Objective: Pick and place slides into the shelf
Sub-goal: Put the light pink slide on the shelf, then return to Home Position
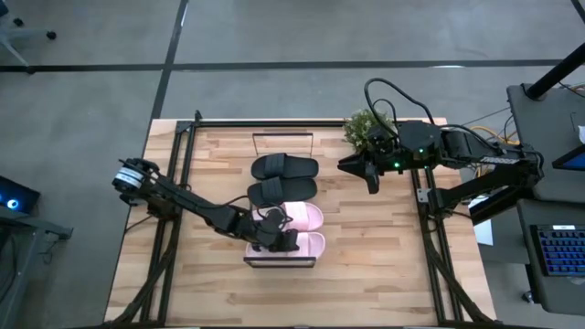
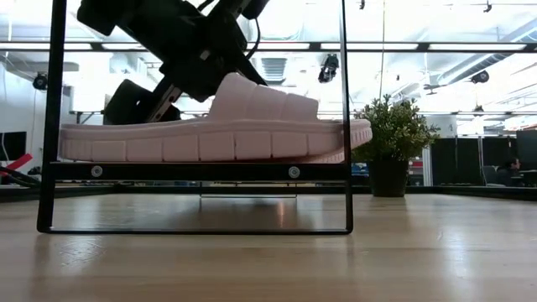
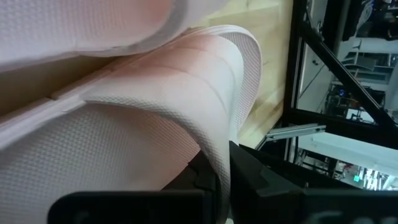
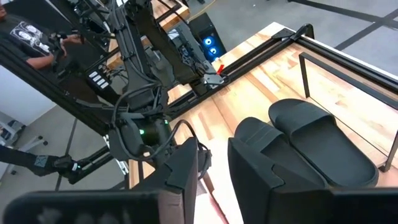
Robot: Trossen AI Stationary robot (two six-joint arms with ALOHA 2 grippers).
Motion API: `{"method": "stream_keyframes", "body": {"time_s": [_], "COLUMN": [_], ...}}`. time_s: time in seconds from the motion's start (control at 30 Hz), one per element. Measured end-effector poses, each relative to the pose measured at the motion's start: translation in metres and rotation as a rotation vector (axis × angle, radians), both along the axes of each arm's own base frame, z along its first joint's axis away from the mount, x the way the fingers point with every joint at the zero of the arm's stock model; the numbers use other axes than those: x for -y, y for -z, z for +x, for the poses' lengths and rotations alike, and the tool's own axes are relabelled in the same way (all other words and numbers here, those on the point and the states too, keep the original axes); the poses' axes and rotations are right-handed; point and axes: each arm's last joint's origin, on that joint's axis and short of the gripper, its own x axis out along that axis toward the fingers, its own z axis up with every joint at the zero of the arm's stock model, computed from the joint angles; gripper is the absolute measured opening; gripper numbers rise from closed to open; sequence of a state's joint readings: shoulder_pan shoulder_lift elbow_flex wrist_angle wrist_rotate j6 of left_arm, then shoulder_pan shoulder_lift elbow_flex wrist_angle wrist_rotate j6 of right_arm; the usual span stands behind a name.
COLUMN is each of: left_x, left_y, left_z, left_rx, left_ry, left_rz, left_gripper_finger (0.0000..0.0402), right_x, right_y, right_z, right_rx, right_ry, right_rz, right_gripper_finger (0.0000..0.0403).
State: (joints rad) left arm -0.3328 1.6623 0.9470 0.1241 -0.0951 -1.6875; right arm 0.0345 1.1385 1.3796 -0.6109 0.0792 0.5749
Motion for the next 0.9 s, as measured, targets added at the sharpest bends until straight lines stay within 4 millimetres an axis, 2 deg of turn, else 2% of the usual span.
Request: {"method": "stream_keyframes", "body": {"time_s": [0.3,0.7,0.9], "left_x": [-0.001,-0.001,-0.003], "left_y": [-0.001,0.001,0.002], "left_z": [-0.001,-0.003,-0.011], "left_rx": [0.008,-0.014,-0.09], "left_ry": [-0.003,0.067,0.11], "left_rz": [0.029,0.084,0.131], "left_gripper_finger": [0.0005,0.0116,0.0132], "right_x": [0.0,0.0,0.0], "right_y": [0.0,0.001,0.002], "right_z": [0.0,0.0,-0.001], "right_rx": [-0.001,-0.008,-0.019], "right_ry": [-0.001,-0.008,-0.009], "right_rz": [0.0,-0.001,0.0], "right_gripper_finger": [0.008,0.0084,0.0089]}}
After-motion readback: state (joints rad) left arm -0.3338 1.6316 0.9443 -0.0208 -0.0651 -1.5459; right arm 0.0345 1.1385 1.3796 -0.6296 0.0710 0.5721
